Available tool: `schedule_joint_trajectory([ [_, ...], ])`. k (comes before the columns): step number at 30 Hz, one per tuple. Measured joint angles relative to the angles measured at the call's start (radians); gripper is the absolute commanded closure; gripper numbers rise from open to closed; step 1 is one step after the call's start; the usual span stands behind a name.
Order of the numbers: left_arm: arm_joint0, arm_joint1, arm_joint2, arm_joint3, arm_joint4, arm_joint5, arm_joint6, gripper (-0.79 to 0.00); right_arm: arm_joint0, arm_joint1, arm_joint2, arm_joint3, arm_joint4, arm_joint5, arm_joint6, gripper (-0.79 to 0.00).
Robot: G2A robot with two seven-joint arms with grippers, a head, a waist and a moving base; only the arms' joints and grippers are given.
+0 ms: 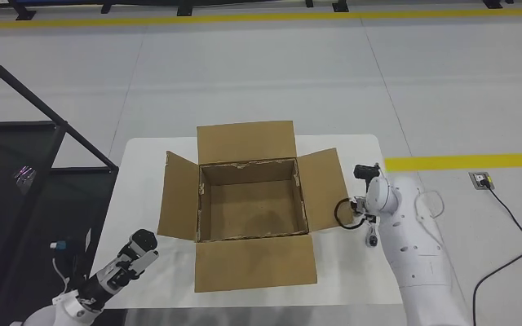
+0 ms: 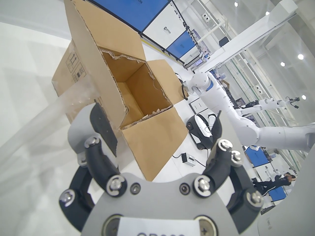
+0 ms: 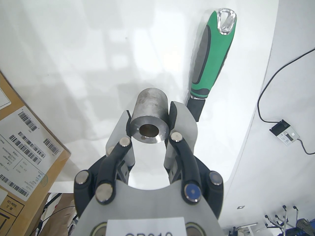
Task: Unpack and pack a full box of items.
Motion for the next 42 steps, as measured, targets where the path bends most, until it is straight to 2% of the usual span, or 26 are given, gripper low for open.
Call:
schedule_joint_trajectory([
  [1, 0.001, 0.0, -0.002, 0.0, -0.001, -0.001, 0.001, -0.785, 0.005, 0.0, -0.002, 0.011, 0.003, -0.001, 0.0, -0.114],
  [4, 0.006, 0.0, -0.007, 0.001, -0.004, -0.005, 0.003, -0.785, 0.02, 0.0, -0.009, 0.048, 0.014, -0.004, -0.006, -0.222],
  [7, 0.011, -0.001, -0.012, -0.001, -0.006, -0.008, 0.002, -0.785, 0.033, 0.0, -0.014, 0.078, 0.023, 0.0, -0.015, -0.292],
  [14, 0.013, -0.001, -0.014, -0.005, -0.003, -0.005, 0.001, -0.785, 0.039, 0.006, -0.01, 0.1, 0.041, 0.003, -0.033, -0.317],
  [16, 0.013, -0.001, -0.013, -0.007, -0.003, -0.003, 0.0, -0.785, 0.035, 0.008, -0.007, 0.094, 0.045, 0.002, -0.034, -0.342],
  [17, 0.012, -0.001, -0.012, -0.008, -0.003, -0.003, -0.002, -0.785, 0.031, 0.01, -0.002, 0.086, 0.052, -0.001, -0.036, -0.379],
  [19, 0.011, -0.001, -0.012, -0.008, -0.003, -0.004, -0.005, -0.785, 0.021, 0.015, 0.014, 0.066, 0.065, -0.001, -0.042, -0.391],
  [20, 0.011, -0.001, -0.012, -0.008, -0.002, -0.004, -0.005, -0.785, 0.008, 0.02, 0.035, 0.037, 0.083, -0.001, -0.051, -0.449],
  [22, 0.014, -0.002, -0.014, -0.009, -0.001, -0.003, -0.005, -0.785, -0.026, 0.03, 0.076, -0.028, 0.109, -0.009, -0.06, -0.653],
  [23, 0.016, -0.002, -0.016, -0.009, -0.002, -0.005, -0.005, -0.785, -0.054, 0.037, 0.103, -0.087, 0.12, -0.013, -0.058, -0.69],
  [24, 0.018, -0.002, -0.017, -0.009, -0.003, -0.006, -0.005, -0.785, -0.079, 0.041, 0.122, -0.14, 0.129, -0.014, -0.054, -0.785],
  [28, 0.02, -0.002, -0.015, -0.014, -0.012, -0.009, -0.013, -0.785, -0.211, 0.052, 0.199, -0.433, 0.21, -0.019, -0.045, -0.785],
  [30, 0.018, -0.002, -0.011, -0.021, -0.009, -0.009, -0.018, -0.785, -0.292, 0.052, 0.228, -0.606, 0.309, -0.052, -0.058, -0.785],
  [33, 0.015, -0.002, -0.003, -0.027, -0.001, -0.007, -0.019, -0.785, -0.389, 0.052, 0.232, -0.78, 0.439, -0.115, -0.073, -0.785],
  [37, 0.016, -0.003, 0.001, -0.024, 0.008, -0.01, -0.013, -0.785, -0.409, 0.055, 0.186, -0.83, 0.498, -0.16, -0.059, -0.785],
  [42, 0.027, -0.005, -0.004, -0.016, 0.006, -0.02, -0.003, -0.785, -0.333, 0.064, 0.124, -0.73, 0.536, -0.205, 0.004, -0.785],
])
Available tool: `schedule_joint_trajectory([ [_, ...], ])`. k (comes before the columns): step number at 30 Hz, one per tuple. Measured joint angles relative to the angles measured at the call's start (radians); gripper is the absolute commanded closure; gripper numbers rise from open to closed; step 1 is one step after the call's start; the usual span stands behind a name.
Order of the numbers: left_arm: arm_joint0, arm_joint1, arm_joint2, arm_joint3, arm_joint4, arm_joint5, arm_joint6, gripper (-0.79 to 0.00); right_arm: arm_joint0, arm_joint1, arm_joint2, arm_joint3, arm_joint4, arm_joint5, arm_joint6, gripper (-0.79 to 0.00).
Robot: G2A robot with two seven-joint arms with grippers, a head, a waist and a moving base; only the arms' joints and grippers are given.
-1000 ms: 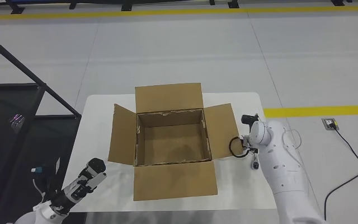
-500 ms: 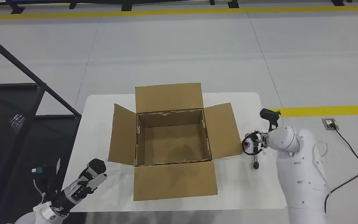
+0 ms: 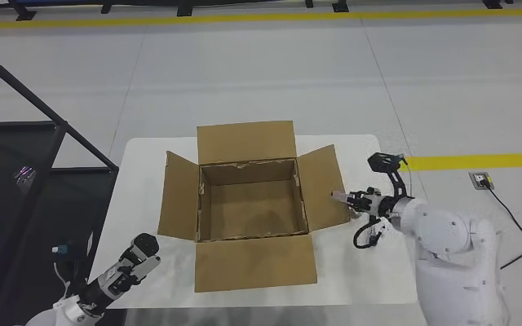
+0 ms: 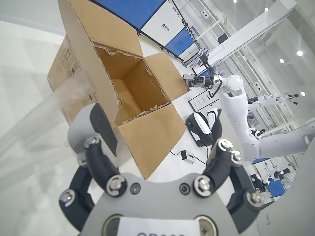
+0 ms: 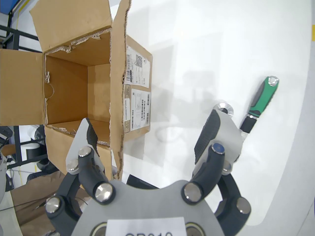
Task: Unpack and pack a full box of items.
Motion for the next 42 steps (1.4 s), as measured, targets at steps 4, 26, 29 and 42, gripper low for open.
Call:
schedule_joint_trajectory([
  [4, 0.007, -0.001, -0.004, 0.002, -0.001, -0.004, 0.003, -0.785, 0.062, 0.003, -0.056, 0.075, 0.046, -0.041, 0.027, -0.785],
  [26, 0.006, -0.002, -0.007, -0.005, 0.003, -0.001, 0.0, -0.785, 0.177, 0.021, -0.275, 0.184, 0.078, -0.061, 0.071, -0.785],
  [29, 0.008, -0.002, -0.007, -0.002, 0.001, -0.003, 0.002, -0.785, 0.175, 0.023, -0.302, 0.175, 0.078, -0.07, 0.074, -0.785],
  [42, 0.006, -0.003, 0.0, -0.008, 0.011, 0.0, 0.001, -0.785, 0.056, 0.055, -0.222, -0.009, -0.118, 0.127, -0.012, -0.785],
])
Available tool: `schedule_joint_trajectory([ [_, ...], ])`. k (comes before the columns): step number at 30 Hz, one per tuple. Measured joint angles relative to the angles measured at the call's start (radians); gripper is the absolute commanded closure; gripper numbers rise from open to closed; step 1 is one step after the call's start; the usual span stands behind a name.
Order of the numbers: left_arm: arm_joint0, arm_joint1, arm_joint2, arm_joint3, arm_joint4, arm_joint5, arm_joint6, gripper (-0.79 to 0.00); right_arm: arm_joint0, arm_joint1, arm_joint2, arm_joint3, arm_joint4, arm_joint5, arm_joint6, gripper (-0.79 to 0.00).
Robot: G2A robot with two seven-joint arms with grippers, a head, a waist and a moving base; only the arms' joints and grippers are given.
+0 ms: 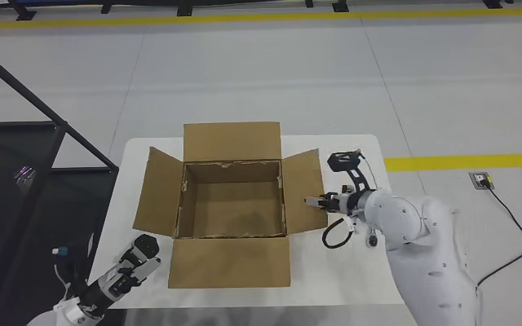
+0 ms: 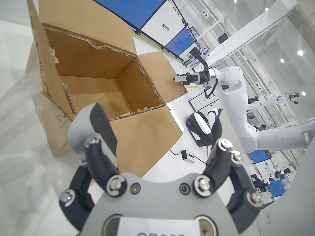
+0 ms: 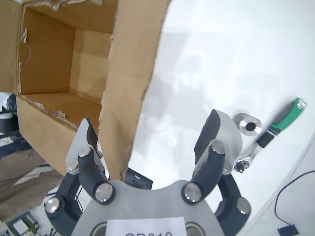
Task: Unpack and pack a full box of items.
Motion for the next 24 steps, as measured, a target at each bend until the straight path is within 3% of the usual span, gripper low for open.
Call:
schedule_joint_trajectory([
  [4, 0.0, 0.0, 0.003, 0.001, -0.001, -0.003, -0.001, -0.785, -0.023, 0.008, 0.029, 0.01, -0.146, 0.152, 0.001, -0.785],
  [8, -0.002, -0.001, 0.01, 0.002, 0.008, -0.002, -0.002, -0.785, 0.031, 0.007, 0.006, 0.133, -0.262, 0.275, 0.054, -0.785],
  [24, 0.017, -0.004, 0.001, -0.003, 0.036, -0.002, 0.024, -0.785, 0.227, -0.004, -0.003, 0.646, -0.125, 0.223, -0.045, -0.785],
])
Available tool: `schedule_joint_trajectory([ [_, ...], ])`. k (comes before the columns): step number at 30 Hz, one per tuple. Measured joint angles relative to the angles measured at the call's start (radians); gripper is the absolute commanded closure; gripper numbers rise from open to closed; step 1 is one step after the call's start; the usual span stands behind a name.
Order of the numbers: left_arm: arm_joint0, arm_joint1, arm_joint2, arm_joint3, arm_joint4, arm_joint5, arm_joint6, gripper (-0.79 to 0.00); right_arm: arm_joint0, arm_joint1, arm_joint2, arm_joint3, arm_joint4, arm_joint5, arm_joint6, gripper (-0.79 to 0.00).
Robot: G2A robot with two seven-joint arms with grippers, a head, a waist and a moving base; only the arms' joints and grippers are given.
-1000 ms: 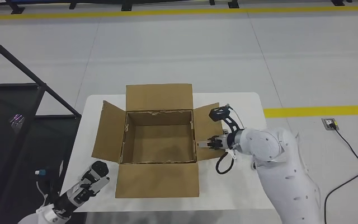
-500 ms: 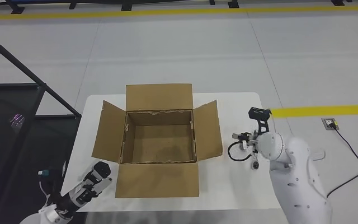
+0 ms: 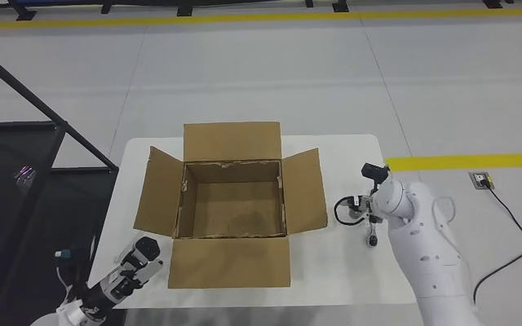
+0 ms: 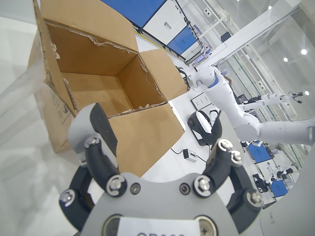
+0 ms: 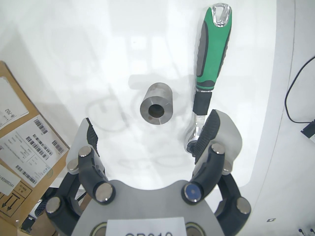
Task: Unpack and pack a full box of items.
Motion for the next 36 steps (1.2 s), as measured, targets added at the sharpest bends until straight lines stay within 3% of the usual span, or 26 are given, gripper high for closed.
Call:
schedule_joint_trajectory([
  [5, 0.006, 0.0, -0.005, 0.0, -0.001, -0.002, 0.003, -0.785, 0.041, -0.002, -0.004, 0.113, 0.036, -0.03, -0.041, -0.733],
  [7, 0.007, -0.001, -0.005, -0.002, 0.0, 0.0, 0.003, -0.785, 0.053, -0.003, -0.009, 0.139, 0.044, -0.035, -0.051, -0.511],
  [9, 0.006, -0.001, -0.005, -0.005, 0.002, 0.002, 0.004, -0.785, 0.065, -0.004, -0.016, 0.164, 0.048, -0.036, -0.057, -0.382],
  [15, 0.004, -0.002, -0.002, -0.01, 0.009, 0.01, 0.004, -0.785, 0.087, -0.006, -0.032, 0.2, 0.055, -0.038, -0.068, -0.246],
  [18, 0.002, -0.002, 0.0, -0.011, 0.01, 0.012, 0.003, -0.785, 0.095, -0.005, -0.037, 0.213, 0.058, -0.039, -0.072, -0.117],
  [19, 0.002, -0.002, 0.0, -0.011, 0.01, 0.012, 0.003, -0.785, 0.098, -0.005, -0.037, 0.216, 0.059, -0.038, -0.075, -0.003],
  [24, 0.001, -0.002, -0.001, -0.011, 0.013, 0.015, 0.003, -0.785, 0.094, -0.002, -0.039, 0.159, 0.061, -0.037, -0.084, 0.0],
  [27, 0.0, -0.002, -0.001, -0.014, 0.013, 0.016, 0.001, -0.785, 0.06, 0.003, -0.038, 0.022, 0.032, -0.004, -0.073, 0.0],
  [36, -0.007, -0.003, 0.011, -0.019, 0.007, 0.012, -0.006, -0.785, -0.117, 0.013, -0.104, -0.693, -0.215, 0.158, 0.02, 0.0],
])
